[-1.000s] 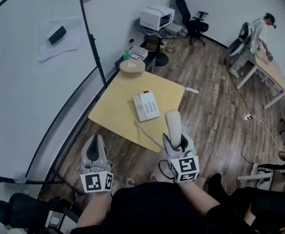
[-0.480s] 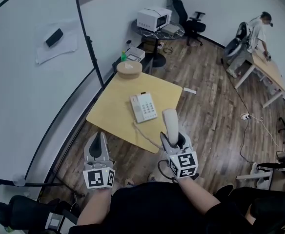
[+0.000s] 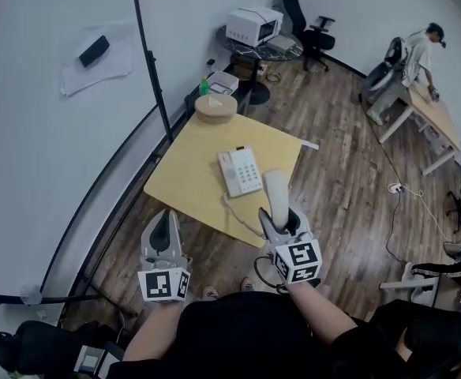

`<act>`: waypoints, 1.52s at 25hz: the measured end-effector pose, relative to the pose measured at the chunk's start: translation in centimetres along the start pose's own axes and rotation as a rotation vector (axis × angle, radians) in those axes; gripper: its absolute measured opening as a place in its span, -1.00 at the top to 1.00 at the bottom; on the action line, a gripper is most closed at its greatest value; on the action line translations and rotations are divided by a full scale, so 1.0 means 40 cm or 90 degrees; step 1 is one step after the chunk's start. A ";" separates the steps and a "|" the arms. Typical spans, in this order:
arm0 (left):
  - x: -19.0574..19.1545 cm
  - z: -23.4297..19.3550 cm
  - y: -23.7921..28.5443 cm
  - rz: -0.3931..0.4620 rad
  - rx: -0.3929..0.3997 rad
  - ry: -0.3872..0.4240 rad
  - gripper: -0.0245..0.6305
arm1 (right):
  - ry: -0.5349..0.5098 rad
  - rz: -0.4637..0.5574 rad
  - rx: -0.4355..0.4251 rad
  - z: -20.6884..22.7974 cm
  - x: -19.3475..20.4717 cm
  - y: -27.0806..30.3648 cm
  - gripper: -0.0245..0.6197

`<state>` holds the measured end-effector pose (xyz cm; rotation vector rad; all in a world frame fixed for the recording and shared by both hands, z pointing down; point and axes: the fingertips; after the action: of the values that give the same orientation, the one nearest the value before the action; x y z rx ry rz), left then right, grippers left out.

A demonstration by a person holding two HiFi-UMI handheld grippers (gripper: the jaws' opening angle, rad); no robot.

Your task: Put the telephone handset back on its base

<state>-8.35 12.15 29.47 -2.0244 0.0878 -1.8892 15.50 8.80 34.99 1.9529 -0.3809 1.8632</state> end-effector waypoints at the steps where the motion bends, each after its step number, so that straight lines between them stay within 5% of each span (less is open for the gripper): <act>1: 0.005 -0.015 0.003 0.000 0.001 -0.003 0.93 | 0.002 -0.002 0.001 -0.009 0.004 0.013 0.25; 12: 0.072 -0.143 0.072 0.004 0.008 -0.031 0.93 | -0.018 -0.046 0.013 -0.063 0.081 0.174 0.26; 28: 0.214 -0.120 0.347 -0.014 0.012 0.000 0.93 | 0.022 -0.098 -0.037 0.064 0.287 0.438 0.26; 38: 0.349 -0.153 0.455 -0.030 0.047 -0.012 0.93 | 0.024 -0.190 -0.028 0.095 0.490 0.607 0.26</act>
<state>-9.23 -10.23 37.35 -2.0103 -0.0351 -1.8733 8.81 -12.63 57.00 1.8284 -0.1089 1.6822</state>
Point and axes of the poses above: the fingertips, and each gripper's own axes: y forward along the fingers, z to its right, x out of its underside, and after that the axes turned 8 degrees about z, right-handed
